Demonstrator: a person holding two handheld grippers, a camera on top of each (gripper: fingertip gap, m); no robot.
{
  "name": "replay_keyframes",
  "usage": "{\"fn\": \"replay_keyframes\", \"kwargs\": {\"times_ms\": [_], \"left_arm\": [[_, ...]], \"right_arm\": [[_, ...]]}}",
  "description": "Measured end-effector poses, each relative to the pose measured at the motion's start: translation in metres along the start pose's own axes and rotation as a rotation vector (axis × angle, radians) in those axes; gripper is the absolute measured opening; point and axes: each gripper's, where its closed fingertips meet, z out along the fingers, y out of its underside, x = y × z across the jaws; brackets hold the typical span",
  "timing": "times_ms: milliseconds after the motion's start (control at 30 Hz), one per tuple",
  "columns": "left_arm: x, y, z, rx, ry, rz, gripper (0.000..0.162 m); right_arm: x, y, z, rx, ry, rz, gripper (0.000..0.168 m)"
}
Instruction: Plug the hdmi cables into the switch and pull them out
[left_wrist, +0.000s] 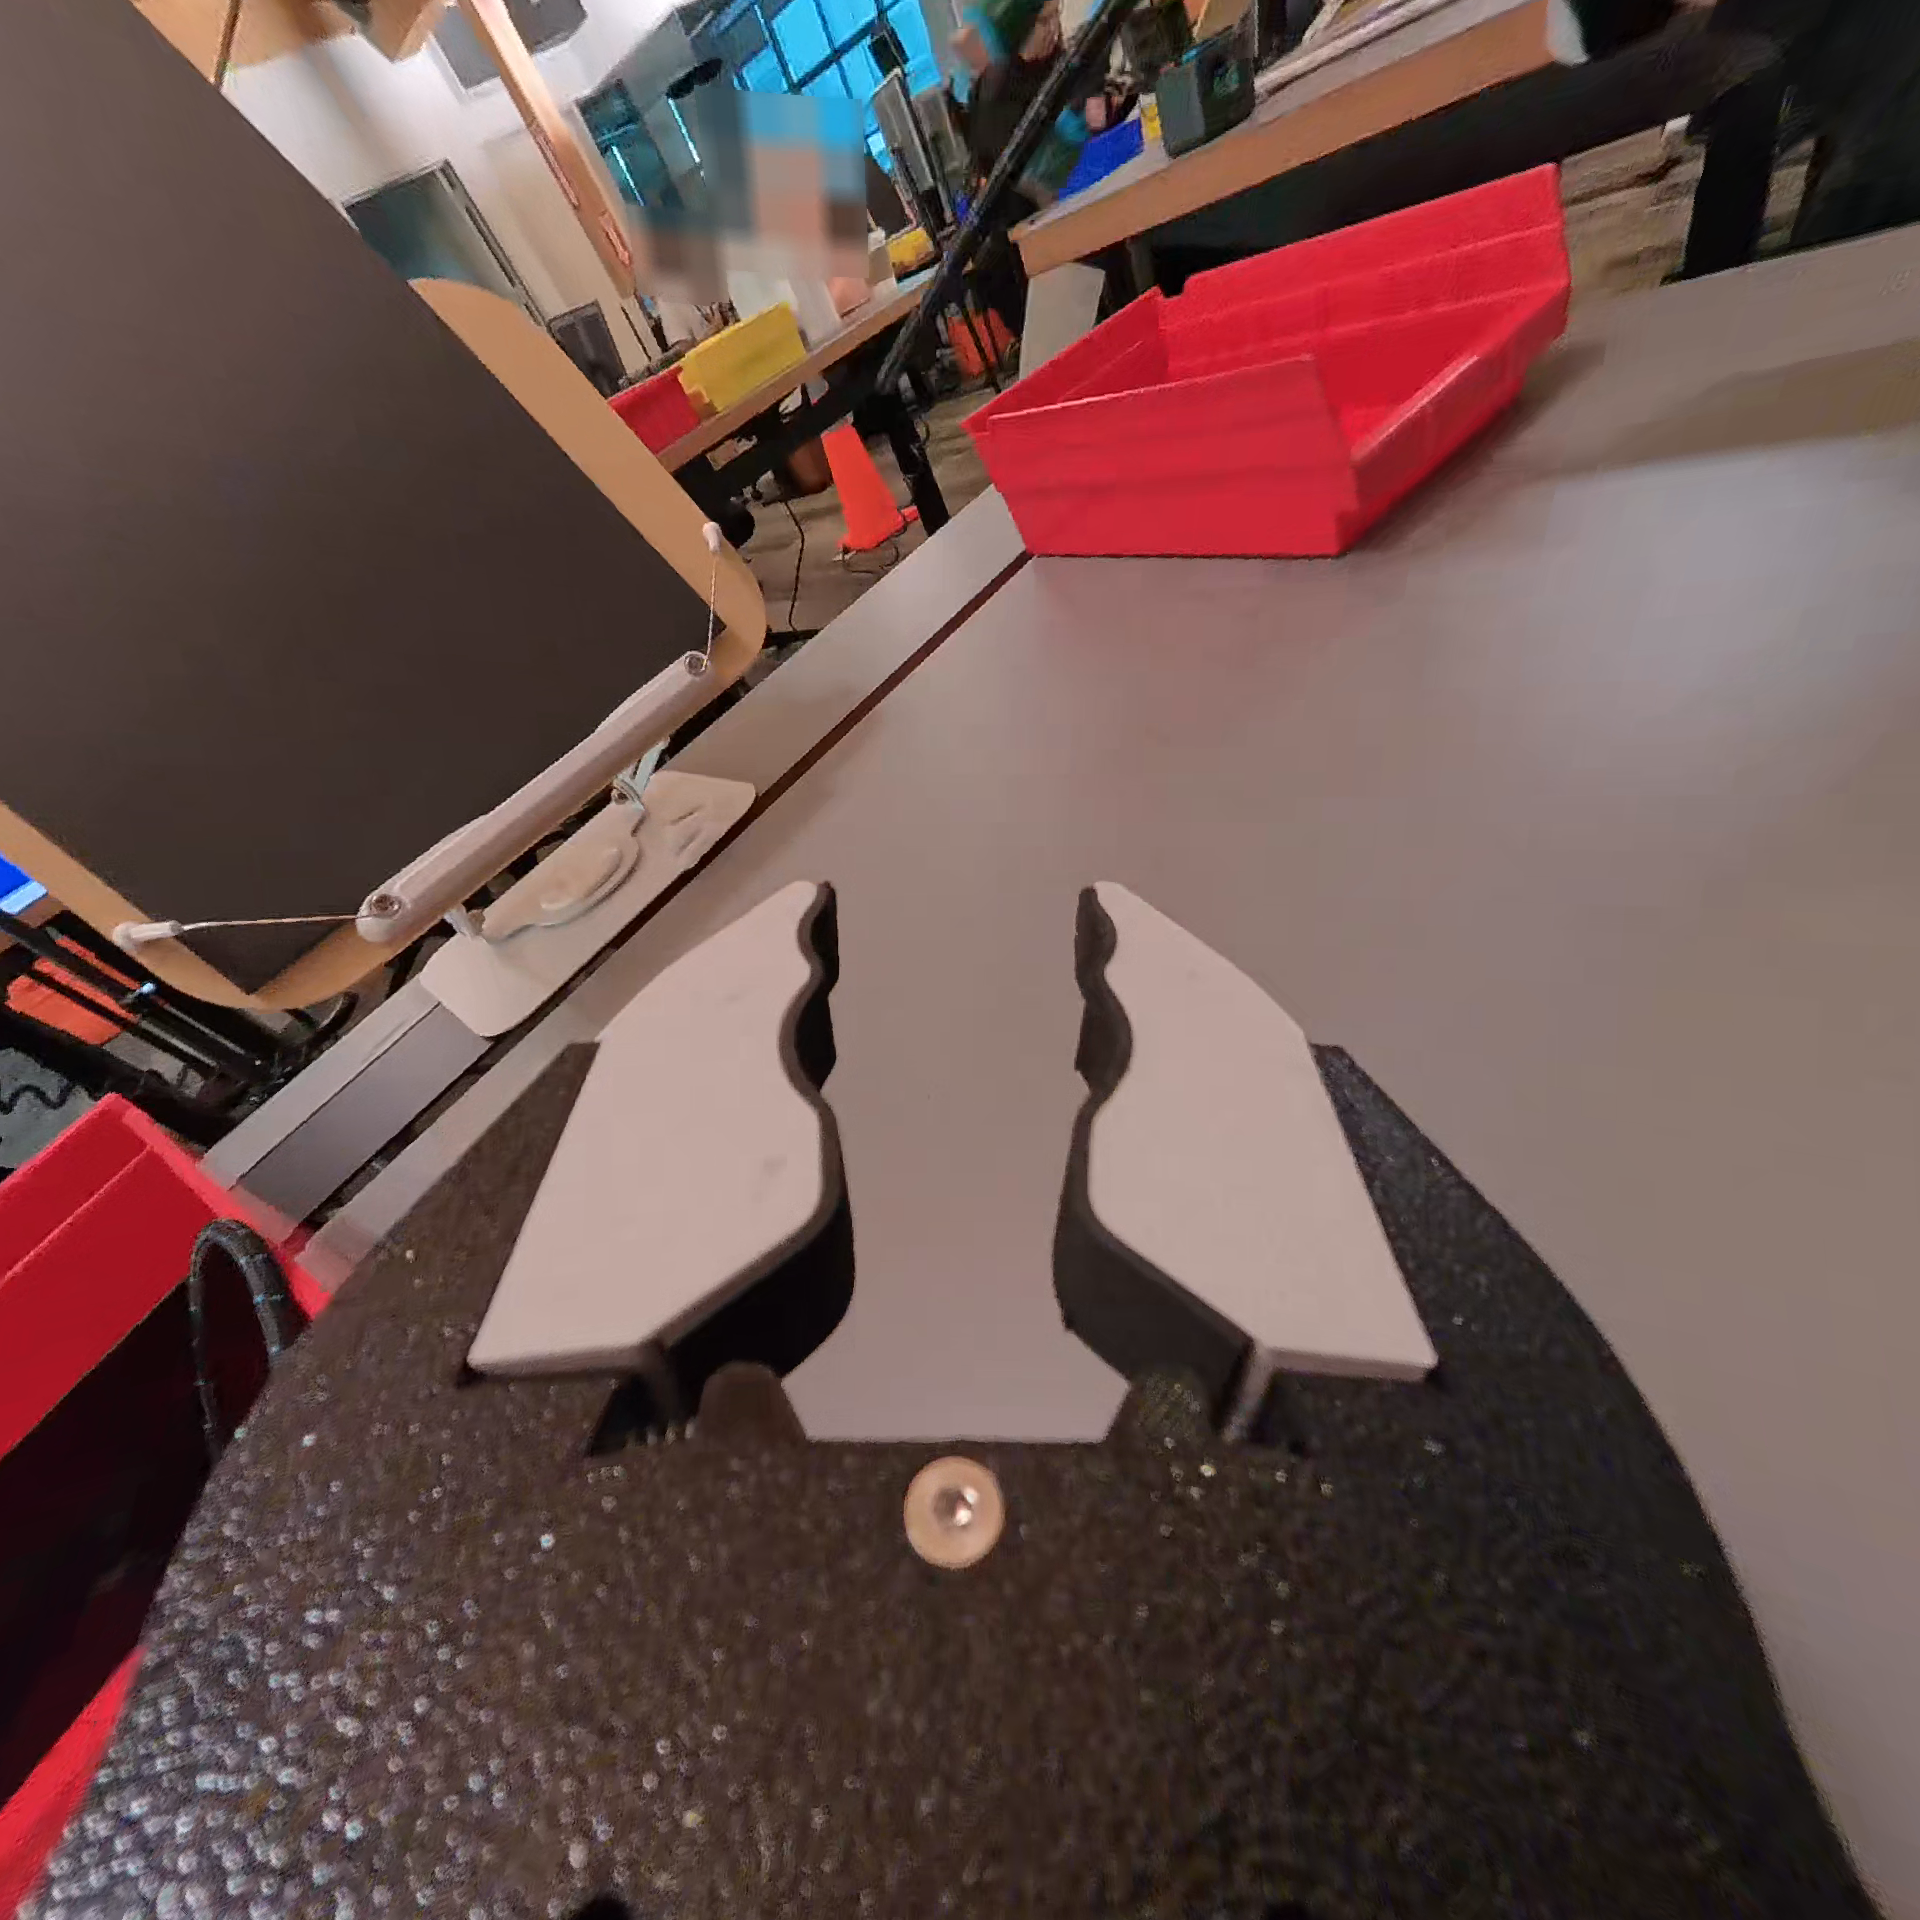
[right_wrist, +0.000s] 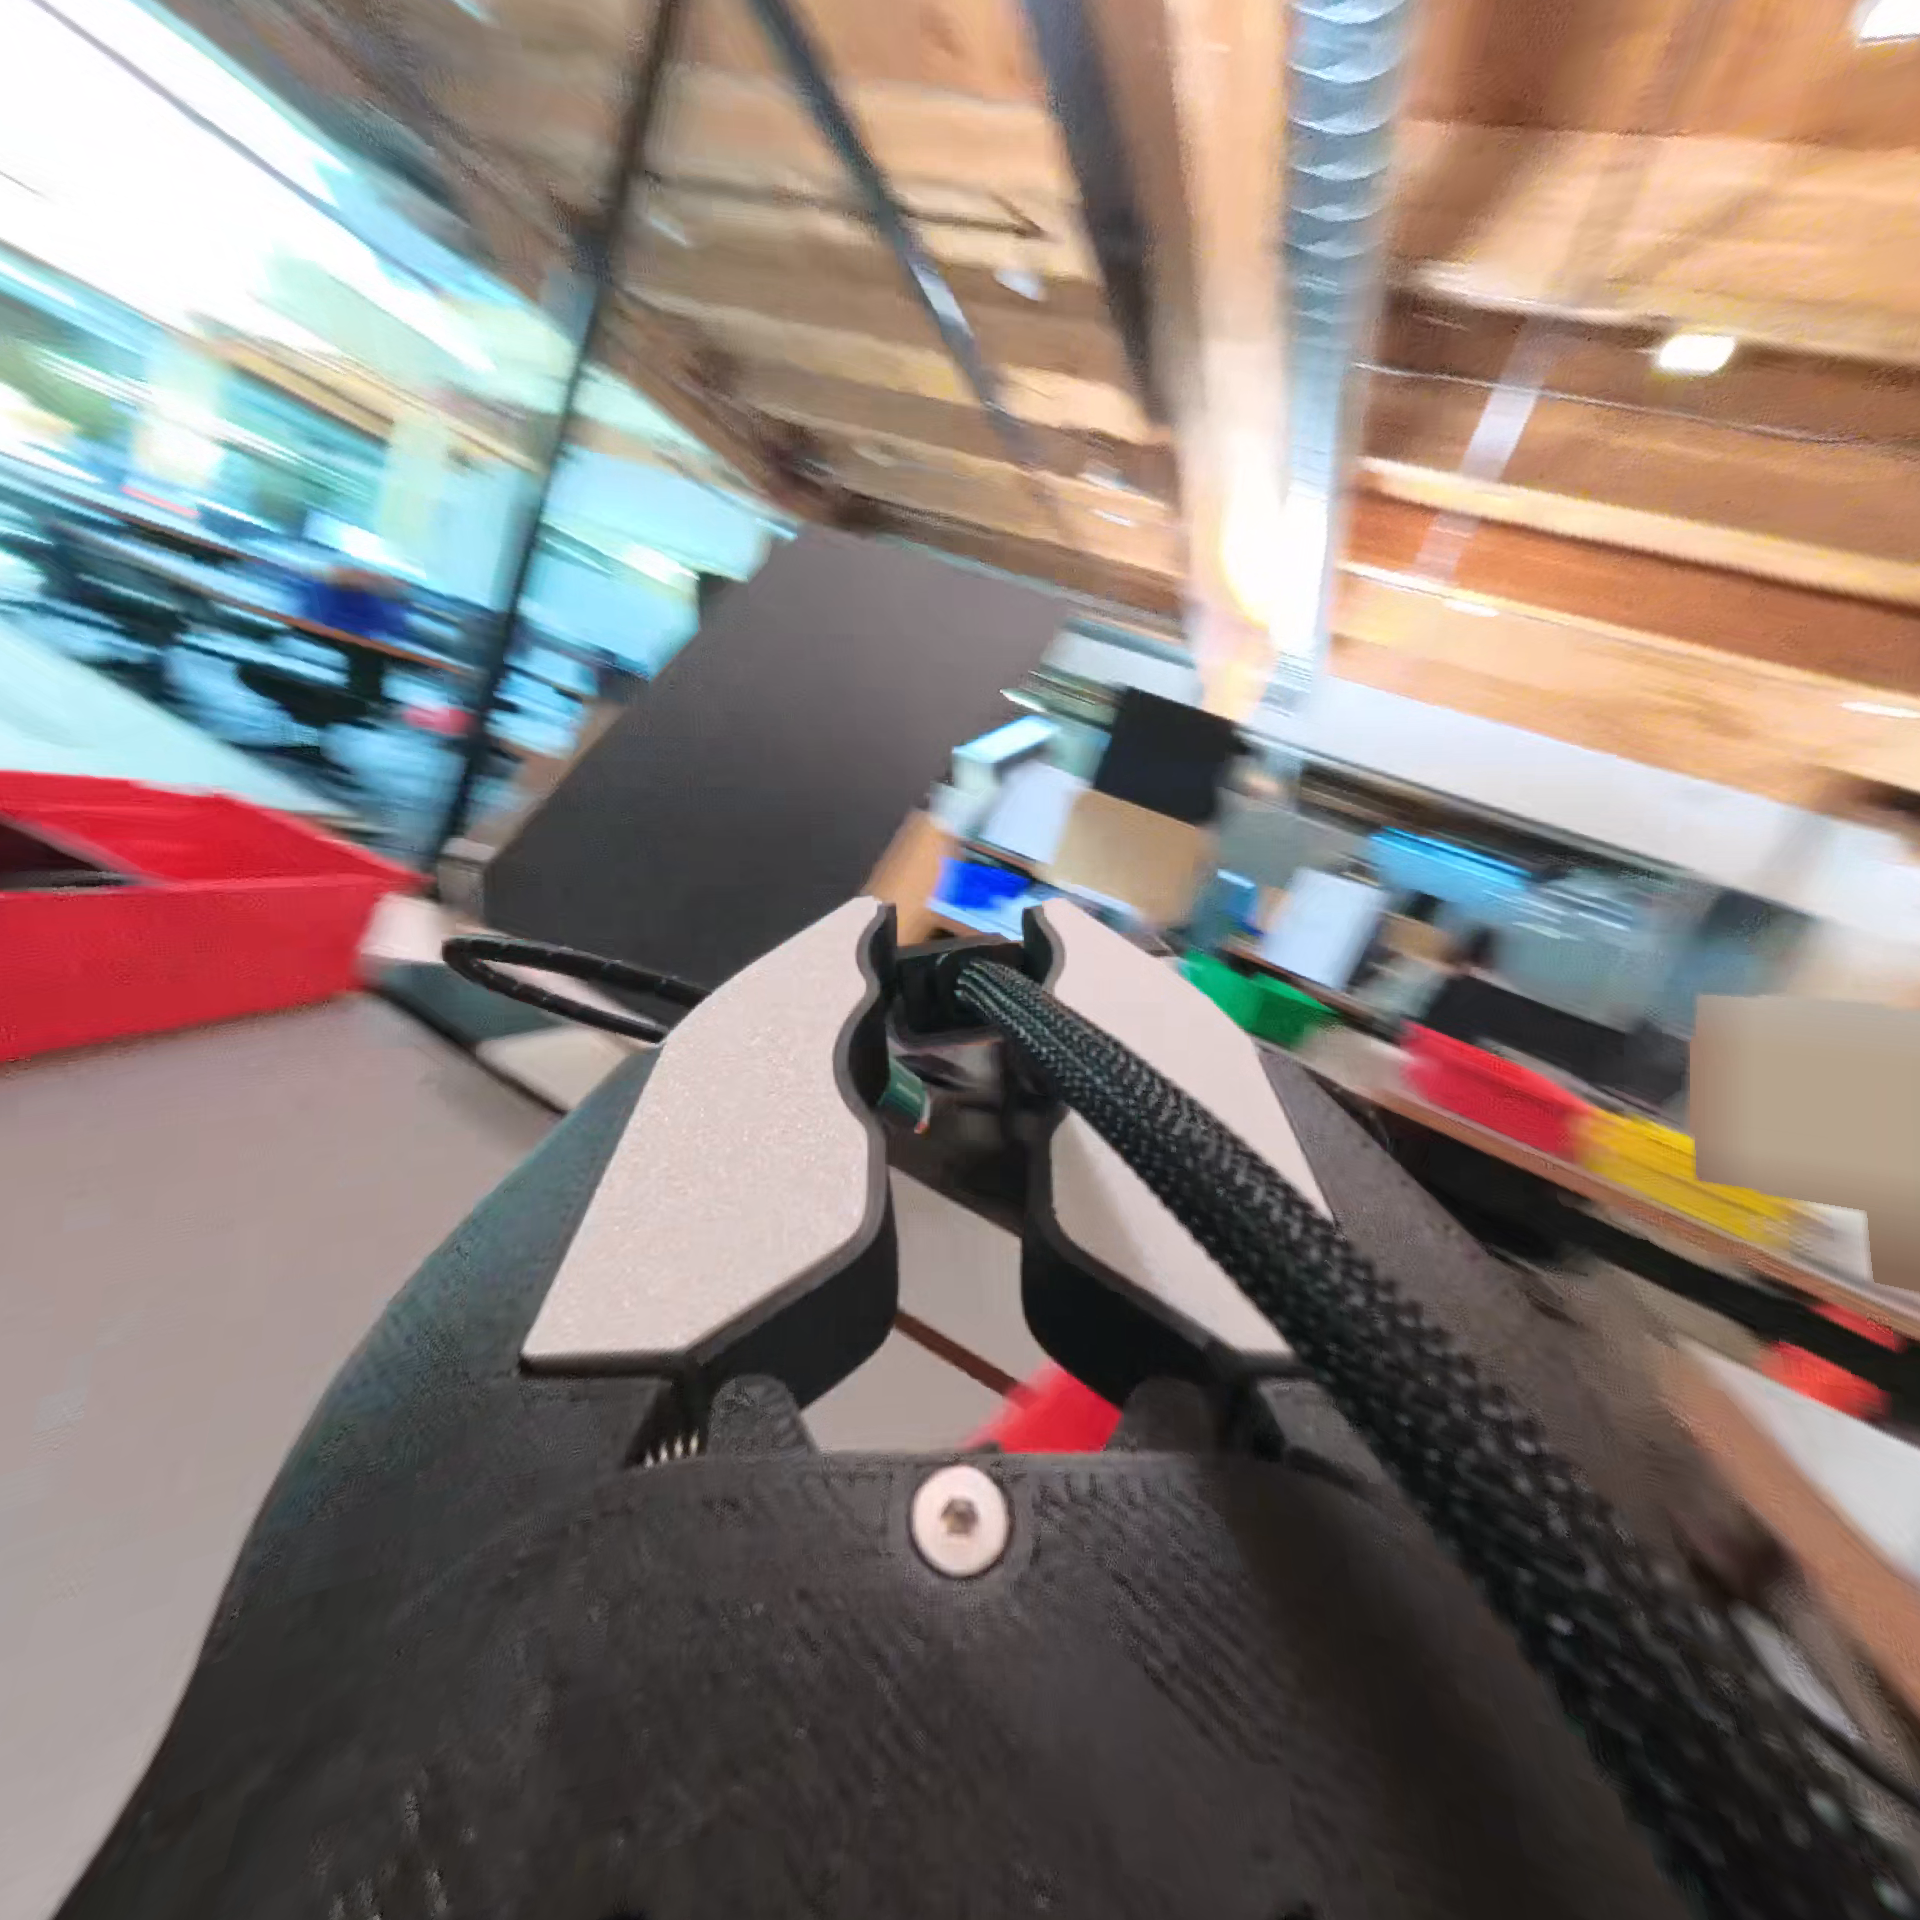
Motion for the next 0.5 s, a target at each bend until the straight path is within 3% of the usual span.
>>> {"fn": "replay_keyframes", "kwargs": {"times_ms": [100, 267, 367, 500], "left_arm": [[0.002, -0.001, 0.004, 0.024, 0.030, -0.059, 0.043], [0.005, 0.005, 0.005, 0.013, 0.049, -0.071, 0.042], [0.008, 0.007, 0.008, 0.009, 0.066, -0.092, 0.041], [0.012, 0.011, 0.011, -0.011, 0.081, -0.090, 0.041]], "right_arm": [[0.075, 0.015, -0.018, -0.128, 0.281, -0.120, 0.023], [0.148, 0.052, -0.032, -0.386, 0.454, -0.399, 0.023], [0.156, 0.090, -0.021, -0.567, 0.344, -0.464, 0.023], [0.134, 0.120, -0.003, -0.671, 0.110, -0.288, 0.024]]}}
